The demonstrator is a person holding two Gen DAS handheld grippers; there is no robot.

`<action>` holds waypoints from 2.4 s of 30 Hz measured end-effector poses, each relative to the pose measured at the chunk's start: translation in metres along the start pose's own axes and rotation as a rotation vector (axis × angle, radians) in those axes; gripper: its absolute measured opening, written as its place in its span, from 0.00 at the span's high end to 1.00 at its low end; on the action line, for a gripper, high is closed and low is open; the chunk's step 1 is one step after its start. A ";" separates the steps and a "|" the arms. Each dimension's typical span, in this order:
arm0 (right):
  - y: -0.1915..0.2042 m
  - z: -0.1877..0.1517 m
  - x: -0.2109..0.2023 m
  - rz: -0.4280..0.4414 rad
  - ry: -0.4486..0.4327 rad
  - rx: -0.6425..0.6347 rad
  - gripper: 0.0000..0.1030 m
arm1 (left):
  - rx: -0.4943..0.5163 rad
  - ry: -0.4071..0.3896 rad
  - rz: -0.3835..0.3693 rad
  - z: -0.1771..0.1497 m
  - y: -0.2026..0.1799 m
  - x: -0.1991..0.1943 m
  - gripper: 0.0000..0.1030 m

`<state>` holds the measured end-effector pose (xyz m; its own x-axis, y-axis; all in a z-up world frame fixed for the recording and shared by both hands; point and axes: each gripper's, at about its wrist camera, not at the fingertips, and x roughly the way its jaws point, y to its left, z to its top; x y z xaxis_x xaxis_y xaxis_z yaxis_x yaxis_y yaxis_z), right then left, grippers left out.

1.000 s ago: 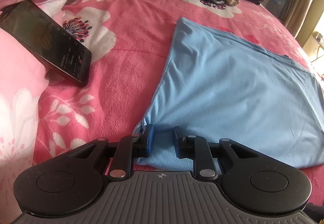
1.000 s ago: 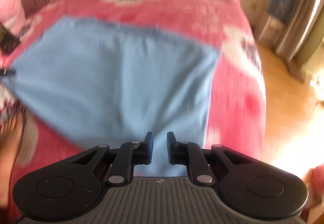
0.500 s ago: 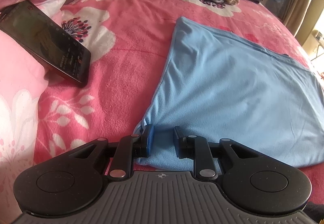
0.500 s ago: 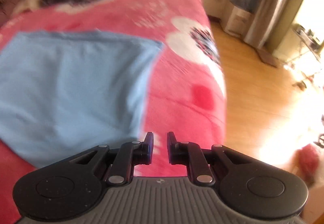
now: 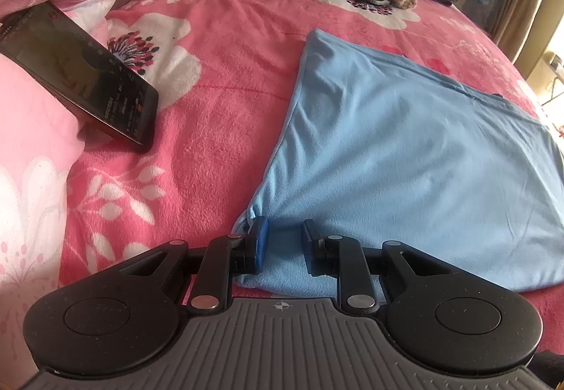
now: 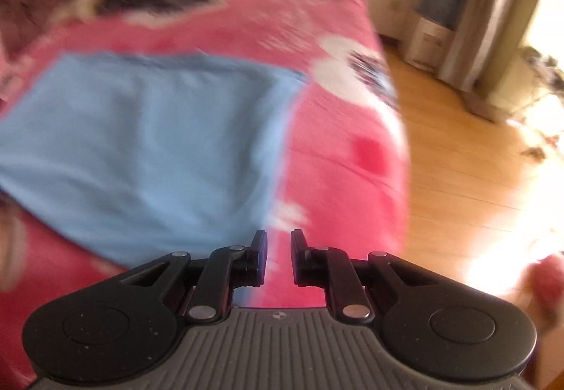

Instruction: Fold clothes

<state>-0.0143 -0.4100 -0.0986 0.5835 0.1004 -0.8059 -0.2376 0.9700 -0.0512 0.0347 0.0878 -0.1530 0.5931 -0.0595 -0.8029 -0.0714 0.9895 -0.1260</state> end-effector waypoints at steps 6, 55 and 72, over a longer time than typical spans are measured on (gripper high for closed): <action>0.022 -0.022 0.011 0.052 0.052 -0.009 0.86 | 0.002 -0.005 -0.016 -0.001 0.004 -0.002 0.78; -0.019 0.079 0.080 0.040 -0.092 0.059 0.86 | 0.136 -0.235 0.038 0.093 -0.046 0.052 0.61; -0.031 0.114 0.107 0.078 -0.120 0.068 0.87 | 0.108 -0.219 0.007 0.131 -0.051 0.074 0.60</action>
<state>0.1438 -0.4039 -0.1163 0.6551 0.1974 -0.7293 -0.2352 0.9706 0.0515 0.1869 0.0500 -0.1298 0.7536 -0.0342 -0.6564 0.0030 0.9988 -0.0486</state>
